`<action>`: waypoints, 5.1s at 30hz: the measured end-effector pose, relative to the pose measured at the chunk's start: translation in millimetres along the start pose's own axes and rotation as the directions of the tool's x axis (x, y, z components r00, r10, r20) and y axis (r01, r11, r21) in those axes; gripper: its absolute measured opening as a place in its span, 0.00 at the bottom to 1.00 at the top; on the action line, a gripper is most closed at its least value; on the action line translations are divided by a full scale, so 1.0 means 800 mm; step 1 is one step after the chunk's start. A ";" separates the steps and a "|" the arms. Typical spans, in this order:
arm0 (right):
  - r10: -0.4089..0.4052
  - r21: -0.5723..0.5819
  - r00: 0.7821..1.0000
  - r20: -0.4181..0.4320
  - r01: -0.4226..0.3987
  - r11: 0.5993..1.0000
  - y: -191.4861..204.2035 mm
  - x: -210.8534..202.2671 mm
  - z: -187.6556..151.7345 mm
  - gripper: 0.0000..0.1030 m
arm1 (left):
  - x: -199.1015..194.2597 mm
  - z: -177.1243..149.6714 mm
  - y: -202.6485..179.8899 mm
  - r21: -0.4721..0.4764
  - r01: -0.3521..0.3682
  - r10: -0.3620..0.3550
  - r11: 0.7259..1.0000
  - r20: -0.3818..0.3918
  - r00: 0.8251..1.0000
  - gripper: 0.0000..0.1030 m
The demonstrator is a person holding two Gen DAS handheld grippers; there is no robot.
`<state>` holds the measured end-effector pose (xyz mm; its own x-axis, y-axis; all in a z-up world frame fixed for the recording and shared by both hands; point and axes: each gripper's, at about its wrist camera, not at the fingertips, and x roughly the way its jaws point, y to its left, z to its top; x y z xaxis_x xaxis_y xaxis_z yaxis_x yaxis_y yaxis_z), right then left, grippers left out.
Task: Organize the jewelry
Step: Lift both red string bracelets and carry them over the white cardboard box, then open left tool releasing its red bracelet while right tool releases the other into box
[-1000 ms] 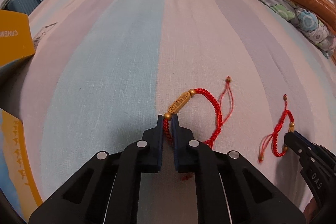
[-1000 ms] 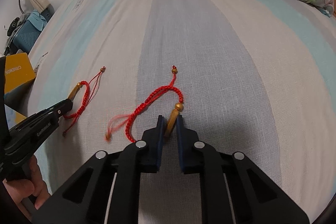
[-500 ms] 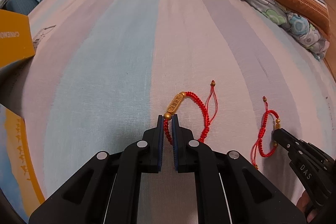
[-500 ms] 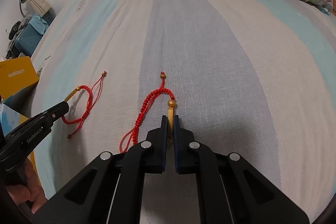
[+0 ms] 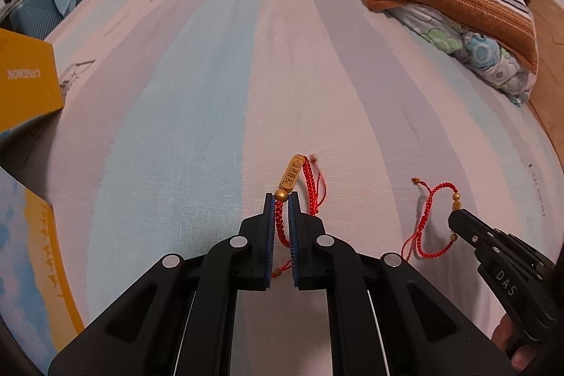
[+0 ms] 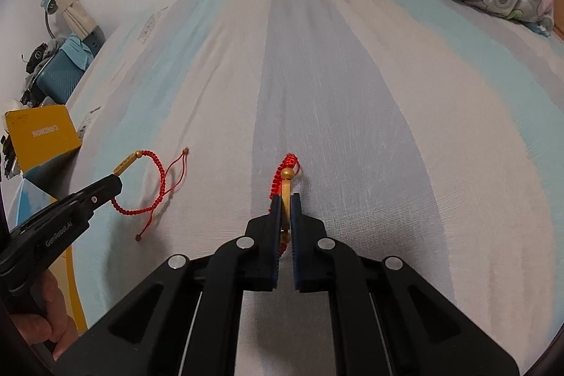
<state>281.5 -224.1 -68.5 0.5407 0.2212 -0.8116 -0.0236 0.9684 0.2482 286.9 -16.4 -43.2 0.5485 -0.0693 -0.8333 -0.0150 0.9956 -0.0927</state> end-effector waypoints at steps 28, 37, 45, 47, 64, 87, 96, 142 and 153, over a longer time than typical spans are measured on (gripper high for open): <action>-0.016 -0.053 0.996 0.085 0.021 0.998 0.035 -0.077 -0.018 0.04 | -0.089 -0.034 0.001 0.038 -0.027 0.024 0.999 0.058 0.998 0.07; -0.010 -0.075 0.994 0.110 0.018 0.997 0.053 -0.116 -0.030 0.04 | -0.130 -0.052 0.006 0.041 -0.045 0.041 0.998 0.080 0.996 0.07; -0.014 -0.094 0.992 0.123 0.026 0.995 0.070 -0.146 -0.044 0.04 | -0.169 -0.068 0.017 0.033 -0.062 0.058 0.998 0.103 0.993 0.07; -0.014 -0.096 0.992 0.125 0.026 0.995 0.073 -0.154 -0.048 0.04 | -0.176 -0.070 0.020 0.029 -0.066 0.062 0.997 0.107 0.992 0.07; 0.047 -0.167 0.985 0.166 -0.019 0.986 0.145 -0.202 -0.065 0.04 | -0.258 -0.093 0.058 -0.016 -0.085 0.087 0.996 0.179 0.980 0.07; 0.209 -0.331 0.963 0.172 -0.143 0.933 0.302 -0.217 -0.098 0.04 | -0.343 -0.129 0.206 -0.215 -0.172 0.223 0.961 0.237 0.946 0.07; 0.286 -0.407 0.947 0.146 -0.205 0.890 0.373 -0.213 -0.120 0.04 | -0.349 -0.148 0.270 -0.288 -0.222 0.287 0.932 0.208 0.935 0.07; 0.161 -0.538 0.980 -0.120 -0.200 0.819 0.526 -0.065 -0.170 0.32 | -0.279 -0.219 0.435 -0.406 -0.378 0.390 0.832 -0.058 0.919 0.32; 0.244 -0.525 0.970 0.004 -0.206 0.826 0.508 -0.137 -0.171 0.67 | -0.338 -0.231 0.407 -0.422 -0.381 0.441 0.823 0.052 0.896 0.60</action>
<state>97.6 160.7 49.2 0.5221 0.4503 -0.7243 -0.5724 0.8146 0.0939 -20.9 314.7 51.6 0.5279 0.3805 -0.7593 -0.5742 0.8187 0.0110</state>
